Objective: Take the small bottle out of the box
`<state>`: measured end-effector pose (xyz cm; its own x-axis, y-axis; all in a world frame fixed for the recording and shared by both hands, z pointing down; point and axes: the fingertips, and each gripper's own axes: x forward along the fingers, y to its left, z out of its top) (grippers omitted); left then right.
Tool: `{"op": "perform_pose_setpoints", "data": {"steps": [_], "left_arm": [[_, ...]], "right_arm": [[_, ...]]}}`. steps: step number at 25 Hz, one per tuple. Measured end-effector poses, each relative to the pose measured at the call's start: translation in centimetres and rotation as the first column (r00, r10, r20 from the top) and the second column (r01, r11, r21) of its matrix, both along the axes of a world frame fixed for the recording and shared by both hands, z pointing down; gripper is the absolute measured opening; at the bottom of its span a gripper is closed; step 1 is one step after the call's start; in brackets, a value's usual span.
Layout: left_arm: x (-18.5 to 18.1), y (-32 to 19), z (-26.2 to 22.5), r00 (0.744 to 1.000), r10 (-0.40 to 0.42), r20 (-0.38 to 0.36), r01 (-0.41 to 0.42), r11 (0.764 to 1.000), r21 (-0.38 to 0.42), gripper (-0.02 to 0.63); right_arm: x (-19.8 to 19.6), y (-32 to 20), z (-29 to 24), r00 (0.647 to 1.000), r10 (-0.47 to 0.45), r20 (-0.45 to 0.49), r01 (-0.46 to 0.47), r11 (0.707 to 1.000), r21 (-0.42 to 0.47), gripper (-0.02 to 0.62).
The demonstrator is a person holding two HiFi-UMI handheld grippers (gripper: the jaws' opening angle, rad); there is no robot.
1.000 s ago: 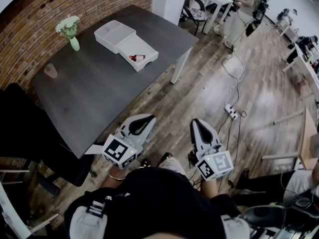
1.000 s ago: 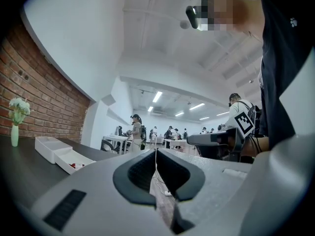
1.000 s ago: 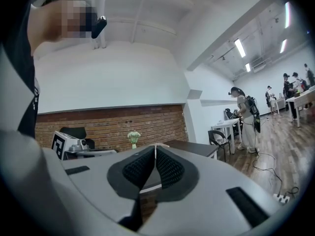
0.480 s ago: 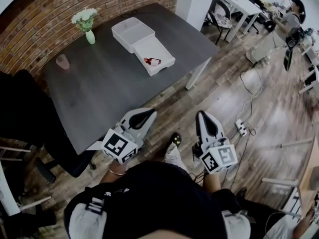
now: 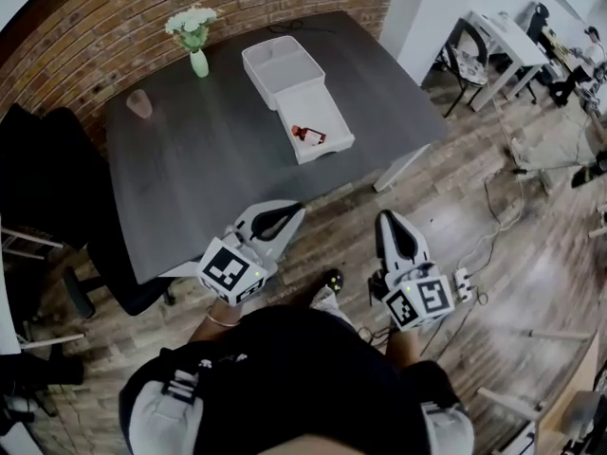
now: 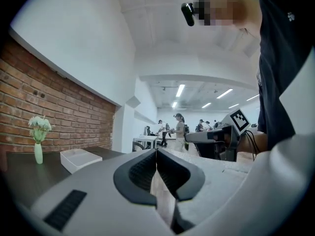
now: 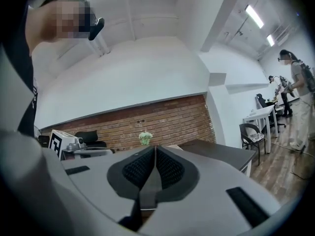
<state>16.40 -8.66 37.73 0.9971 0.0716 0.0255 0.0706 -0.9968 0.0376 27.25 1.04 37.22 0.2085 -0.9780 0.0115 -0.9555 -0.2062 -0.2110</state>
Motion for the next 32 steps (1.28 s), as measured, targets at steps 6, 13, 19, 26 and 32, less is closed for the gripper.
{"op": "perform_pose_setpoints", "data": {"steps": [6,13,19,26,32], "left_arm": [[3.7,-1.5,-0.1,0.997,-0.082,0.013,0.083,0.996,-0.020,0.003],[7.8,-2.5,-0.3,0.988,-0.156,0.014,0.156,0.987,-0.028,0.003],[10.0,-3.2,0.1,0.975,-0.220,0.020,0.221,0.975,-0.025,0.003],[9.6,-4.1,1.0,0.953,-0.298,0.056,0.300,0.954,-0.023,0.003],[8.5,-7.2,1.7,0.933,-0.358,0.045,0.359,0.933,-0.031,0.003]], "right_arm": [[4.2,-2.1,0.0,0.996,-0.088,0.016,0.088,0.996,0.001,0.015],[8.5,-3.9,0.2,0.982,-0.187,0.018,0.187,0.982,-0.008,0.023],[10.7,-5.6,1.3,0.960,-0.278,0.033,0.279,0.960,-0.035,0.032],[11.4,-8.4,2.2,0.928,-0.371,0.014,0.371,0.926,-0.062,0.041],[10.4,-12.3,2.5,0.893,-0.448,-0.034,0.443,0.891,-0.104,0.050]]}}
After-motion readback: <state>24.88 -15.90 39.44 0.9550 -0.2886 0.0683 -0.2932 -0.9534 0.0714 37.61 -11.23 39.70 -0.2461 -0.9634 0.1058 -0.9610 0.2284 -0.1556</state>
